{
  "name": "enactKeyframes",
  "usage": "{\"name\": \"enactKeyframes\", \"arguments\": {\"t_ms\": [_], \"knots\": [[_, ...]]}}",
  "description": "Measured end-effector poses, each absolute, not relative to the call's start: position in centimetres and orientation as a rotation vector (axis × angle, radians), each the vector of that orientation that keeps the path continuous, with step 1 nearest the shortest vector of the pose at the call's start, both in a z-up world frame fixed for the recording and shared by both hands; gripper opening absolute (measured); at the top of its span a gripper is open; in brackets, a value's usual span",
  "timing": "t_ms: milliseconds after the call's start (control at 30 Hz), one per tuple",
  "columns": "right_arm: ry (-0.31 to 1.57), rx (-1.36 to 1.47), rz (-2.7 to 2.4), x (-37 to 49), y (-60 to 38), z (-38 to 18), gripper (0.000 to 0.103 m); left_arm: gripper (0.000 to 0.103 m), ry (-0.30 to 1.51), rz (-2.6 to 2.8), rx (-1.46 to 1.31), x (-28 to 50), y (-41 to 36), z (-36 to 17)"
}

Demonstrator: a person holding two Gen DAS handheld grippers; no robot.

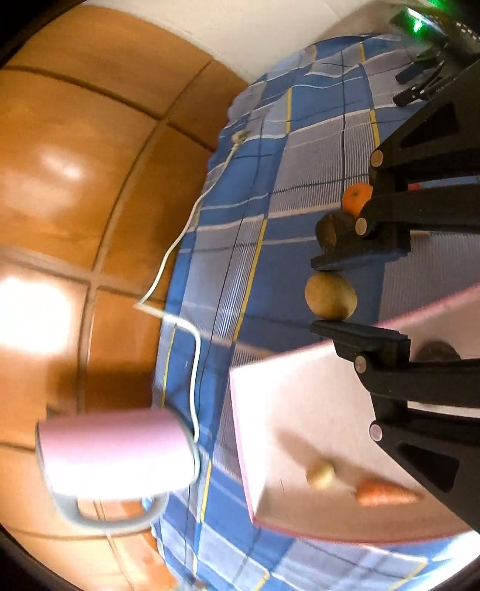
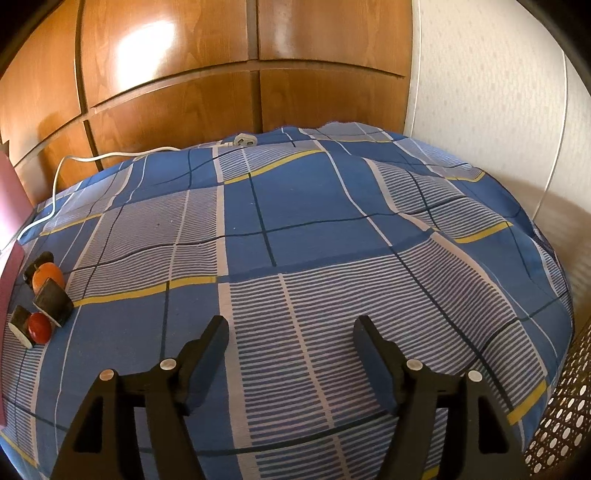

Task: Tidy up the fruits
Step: 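Carry the yellow potato with the left gripper into the tray and release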

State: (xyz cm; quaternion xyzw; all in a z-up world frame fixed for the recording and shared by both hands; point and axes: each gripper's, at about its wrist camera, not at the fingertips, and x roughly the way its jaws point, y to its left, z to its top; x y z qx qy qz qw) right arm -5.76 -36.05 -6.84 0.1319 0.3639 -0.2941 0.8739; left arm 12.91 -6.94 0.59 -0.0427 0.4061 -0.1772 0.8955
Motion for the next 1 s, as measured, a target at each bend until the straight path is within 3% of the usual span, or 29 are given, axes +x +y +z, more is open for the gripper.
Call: {"name": "enactKeyframes", "arguments": {"t_ms": [367, 933, 1000], "knots": [[0.756, 0.264, -0.618, -5.5, -35.8, -7.0, 0.076, 0.027, 0.826, -0.184, -0.125, 11.2, 0.1, -0.1], [0.777, 0.262, -0.626, -5.2, -35.8, -7.0, 0.077, 0.028, 0.86, -0.093, -0.188, 11.8, 4.2, -1.9], [0.779, 0.265, -0.626, -5.2, -35.9, -7.0, 0.077, 0.036, 0.852, -0.076, -0.193, 11.5, 4.7, -2.0]]}}
